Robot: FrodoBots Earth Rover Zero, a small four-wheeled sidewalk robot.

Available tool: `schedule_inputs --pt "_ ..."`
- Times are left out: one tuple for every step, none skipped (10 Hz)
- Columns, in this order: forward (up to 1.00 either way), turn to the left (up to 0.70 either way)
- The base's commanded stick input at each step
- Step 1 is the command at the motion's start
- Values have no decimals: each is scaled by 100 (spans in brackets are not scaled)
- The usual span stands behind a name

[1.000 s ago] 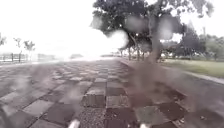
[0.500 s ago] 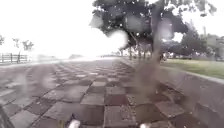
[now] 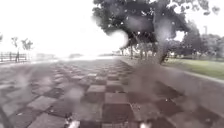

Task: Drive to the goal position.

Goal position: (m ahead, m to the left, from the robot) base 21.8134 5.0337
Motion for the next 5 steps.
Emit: schedule_inputs --pt "70 0" --pt "70 0" --pt "70 0" --pt "70 0" --pt "70 0"
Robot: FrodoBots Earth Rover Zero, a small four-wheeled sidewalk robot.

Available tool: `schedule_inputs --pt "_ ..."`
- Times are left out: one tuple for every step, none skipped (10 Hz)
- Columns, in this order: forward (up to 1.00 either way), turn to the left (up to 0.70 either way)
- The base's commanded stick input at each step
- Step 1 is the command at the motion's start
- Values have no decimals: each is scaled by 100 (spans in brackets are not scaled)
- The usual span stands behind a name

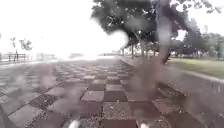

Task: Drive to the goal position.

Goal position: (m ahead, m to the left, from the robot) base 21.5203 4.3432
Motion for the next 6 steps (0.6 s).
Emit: schedule_inputs --pt "70 0" --pt "70 0" --pt "70 0" --pt "70 0" --pt "70 0" --pt "70 0"
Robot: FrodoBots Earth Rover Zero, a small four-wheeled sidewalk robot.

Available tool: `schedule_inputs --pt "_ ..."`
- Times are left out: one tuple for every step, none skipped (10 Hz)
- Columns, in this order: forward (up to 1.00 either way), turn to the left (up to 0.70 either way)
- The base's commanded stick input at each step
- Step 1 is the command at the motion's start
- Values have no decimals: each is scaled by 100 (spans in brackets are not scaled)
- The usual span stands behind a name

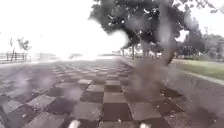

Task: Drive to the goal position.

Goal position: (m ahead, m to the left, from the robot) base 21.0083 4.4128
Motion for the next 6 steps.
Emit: schedule_inputs --pt "70 0" --pt "70 0" --pt "70 0" --pt "70 0" --pt "70 0" --pt "70 0"
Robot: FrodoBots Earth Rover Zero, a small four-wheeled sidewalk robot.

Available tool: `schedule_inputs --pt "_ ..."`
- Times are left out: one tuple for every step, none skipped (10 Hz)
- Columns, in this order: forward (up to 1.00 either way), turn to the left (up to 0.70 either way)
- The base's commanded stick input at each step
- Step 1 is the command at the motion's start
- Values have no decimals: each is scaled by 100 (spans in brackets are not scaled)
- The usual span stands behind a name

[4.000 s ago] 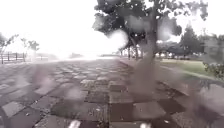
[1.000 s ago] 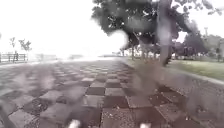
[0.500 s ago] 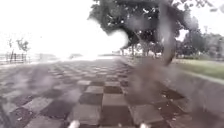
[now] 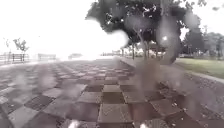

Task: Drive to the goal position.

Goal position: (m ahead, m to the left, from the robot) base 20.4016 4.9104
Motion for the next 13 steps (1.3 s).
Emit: schedule_inputs --pt "70 0" --pt "70 0" --pt "70 0" --pt "70 27" --pt "70 27" --pt "70 27" --pt "70 27" --pt "70 27" --pt "70 22" --pt "70 9" --pt "70 0" --pt "70 0" --pt "70 0"
